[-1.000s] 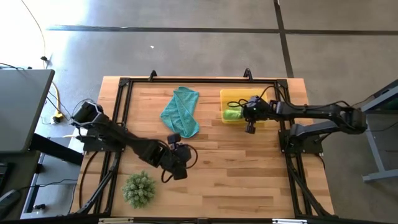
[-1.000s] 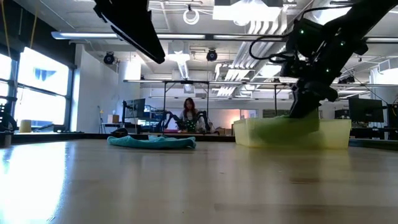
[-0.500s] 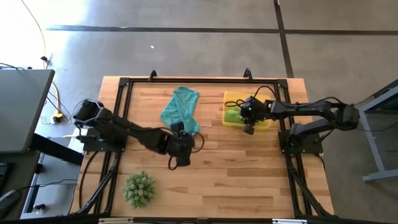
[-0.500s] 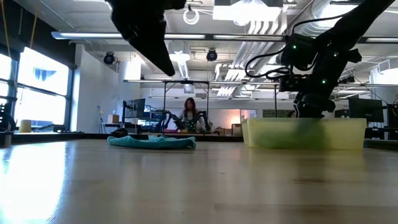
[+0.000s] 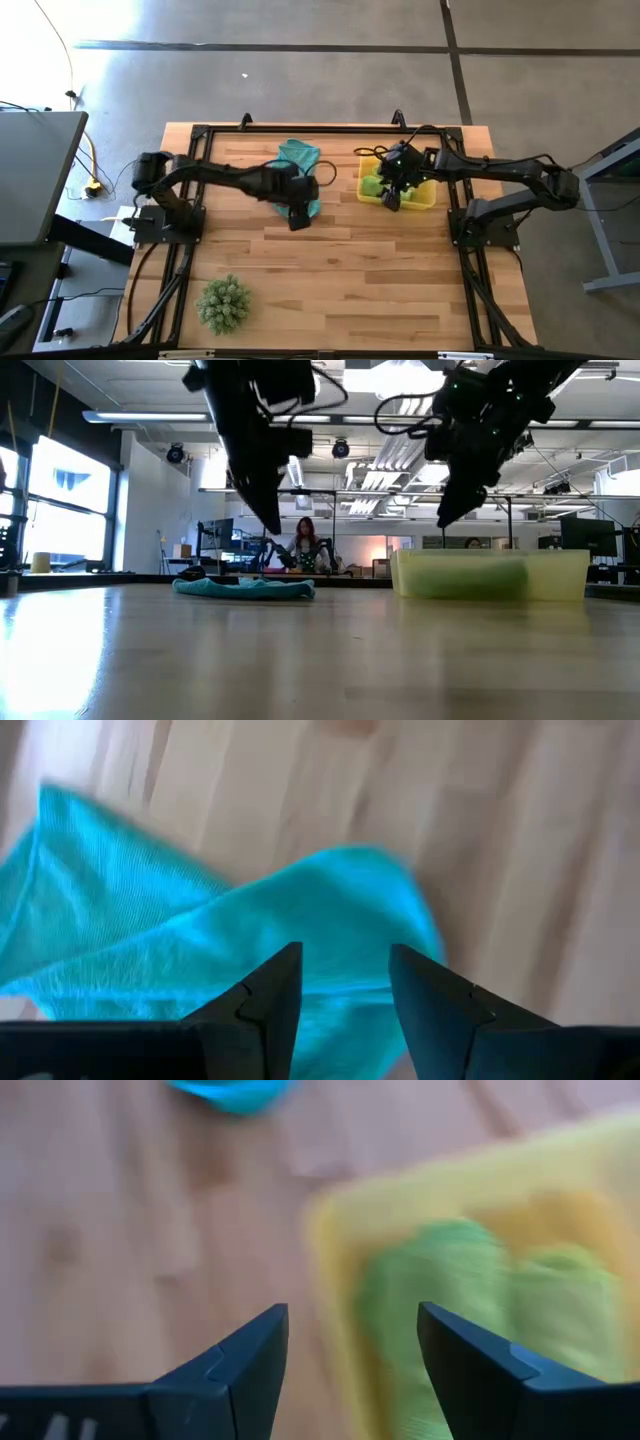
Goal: Roll microfiber towels into tight, uniform cylinder then place into a basket
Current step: Roll the blue towel
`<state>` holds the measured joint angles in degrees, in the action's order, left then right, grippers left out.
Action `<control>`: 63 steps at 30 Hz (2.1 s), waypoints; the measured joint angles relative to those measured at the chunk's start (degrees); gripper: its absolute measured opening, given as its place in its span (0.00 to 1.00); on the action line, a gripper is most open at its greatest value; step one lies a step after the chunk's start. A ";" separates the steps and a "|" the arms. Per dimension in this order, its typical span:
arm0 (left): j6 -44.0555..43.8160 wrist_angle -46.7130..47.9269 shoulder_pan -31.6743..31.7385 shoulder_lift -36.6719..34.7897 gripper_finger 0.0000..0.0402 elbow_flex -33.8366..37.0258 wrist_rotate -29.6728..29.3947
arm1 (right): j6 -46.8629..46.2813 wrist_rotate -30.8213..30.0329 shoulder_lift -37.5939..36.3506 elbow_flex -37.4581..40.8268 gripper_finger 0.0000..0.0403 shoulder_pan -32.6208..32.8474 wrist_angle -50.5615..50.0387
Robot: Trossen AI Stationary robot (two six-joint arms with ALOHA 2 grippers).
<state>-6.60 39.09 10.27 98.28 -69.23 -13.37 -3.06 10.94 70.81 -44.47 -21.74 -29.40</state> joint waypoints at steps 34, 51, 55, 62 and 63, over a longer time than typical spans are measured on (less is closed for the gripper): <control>-10.56 -18.25 -10.30 16.94 0.35 -0.02 0.51 | -4.01 11.12 0.00 -1.57 0.53 9.27 5.32; -10.87 -19.89 -21.96 16.89 0.35 0.00 10.10 | -4.01 11.10 0.00 -1.57 0.53 9.27 5.30; -10.59 -19.37 -22.72 16.51 0.35 -0.59 9.71 | -4.01 11.10 0.00 -1.57 0.53 9.27 5.30; -8.25 -19.02 -24.41 13.44 0.35 -3.52 8.60 | -4.01 11.09 0.00 -1.57 0.53 9.27 5.27; -8.20 -18.97 -24.66 12.99 0.35 -3.65 8.56 | -4.01 11.10 -0.01 -1.57 0.53 9.27 5.28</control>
<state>-14.81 20.12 -14.39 111.27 -72.88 -4.81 -7.07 22.04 70.80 -46.04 -12.47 -24.12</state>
